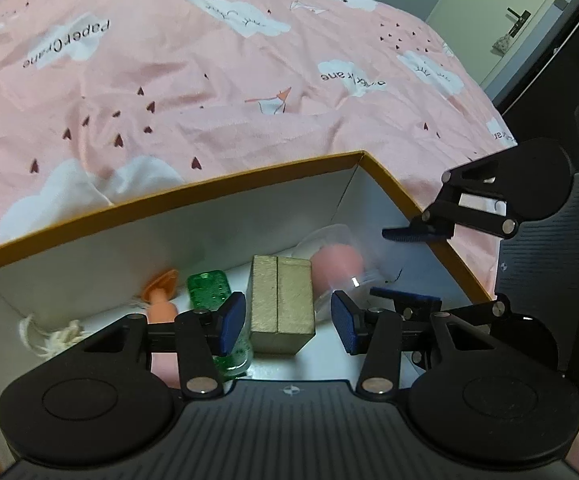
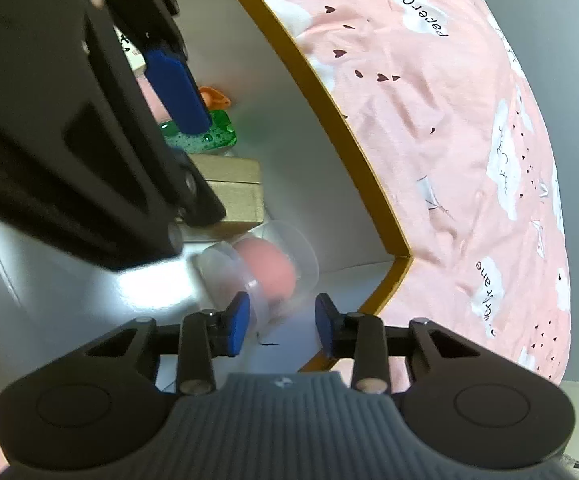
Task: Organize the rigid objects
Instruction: 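Carry the gold cube box and sponge container into the orange box, open both tools, then move back to the pile and grasp the yellow tape measure with the left tool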
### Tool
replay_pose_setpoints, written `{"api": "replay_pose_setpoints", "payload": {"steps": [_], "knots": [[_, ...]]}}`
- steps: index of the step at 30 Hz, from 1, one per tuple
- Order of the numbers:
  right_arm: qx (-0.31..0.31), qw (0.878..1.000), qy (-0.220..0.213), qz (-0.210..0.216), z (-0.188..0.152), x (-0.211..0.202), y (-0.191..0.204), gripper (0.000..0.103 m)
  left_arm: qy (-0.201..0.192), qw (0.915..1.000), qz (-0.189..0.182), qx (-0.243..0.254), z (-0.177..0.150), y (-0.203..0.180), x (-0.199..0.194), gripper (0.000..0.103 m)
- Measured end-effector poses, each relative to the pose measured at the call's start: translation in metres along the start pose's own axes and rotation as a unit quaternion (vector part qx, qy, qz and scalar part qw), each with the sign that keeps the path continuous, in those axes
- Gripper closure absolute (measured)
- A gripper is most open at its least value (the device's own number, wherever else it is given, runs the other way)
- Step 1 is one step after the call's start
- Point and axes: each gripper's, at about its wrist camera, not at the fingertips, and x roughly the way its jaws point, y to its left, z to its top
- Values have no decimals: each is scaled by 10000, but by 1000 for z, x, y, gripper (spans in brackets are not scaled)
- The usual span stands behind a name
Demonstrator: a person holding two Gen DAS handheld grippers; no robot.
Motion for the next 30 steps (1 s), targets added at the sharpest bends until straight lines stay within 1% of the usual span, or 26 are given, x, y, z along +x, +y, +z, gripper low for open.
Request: {"api": "replay_pose_setpoints", "payload": {"steps": [5,7,8,10,12,14,17,18,20,22,24,27,30], "knots": [[104,9998,-113,150,1,-16,-1,65,-75,9997,116,204,-5,1,-23,48],[230,9995,-111,184,1,-23,-1,60,-72,9993,170,338,-9,0,-33,48],[347,9991,-77,221,2,-26,0,55,-76,9990,186,387,-11,0,-38,48],[597,9975,-3,374,3,-30,-3,55,-118,9986,203,470,-15,2,-50,48],[727,9965,-16,416,2,-41,9,55,-184,9984,200,499,-19,4,-61,48],[875,9954,-118,386,4,-52,13,54,-291,9979,194,538,-24,6,-76,48],[1256,9908,-336,372,6,-71,23,44,-481,9966,217,628,-34,12,-101,48],[1392,9888,-427,338,6,-76,26,43,-541,9961,226,658,-36,14,-107,48],[1700,9833,-595,255,10,-90,32,42,-688,9949,263,684,-45,20,-125,48],[1958,9765,-841,324,14,-103,39,42,-867,9938,282,637,-54,30,-145,48],[2245,9665,-1148,488,19,-115,45,42,-1052,9924,307,559,-62,40,-165,48],[2620,9477,-1652,776,32,-137,57,42,-1272,9899,503,369,-77,58,-189,48],[2931,9233,-2150,1241,45,-150,73,43,-1373,9873,784,137,-94,76,-203,48]]}}
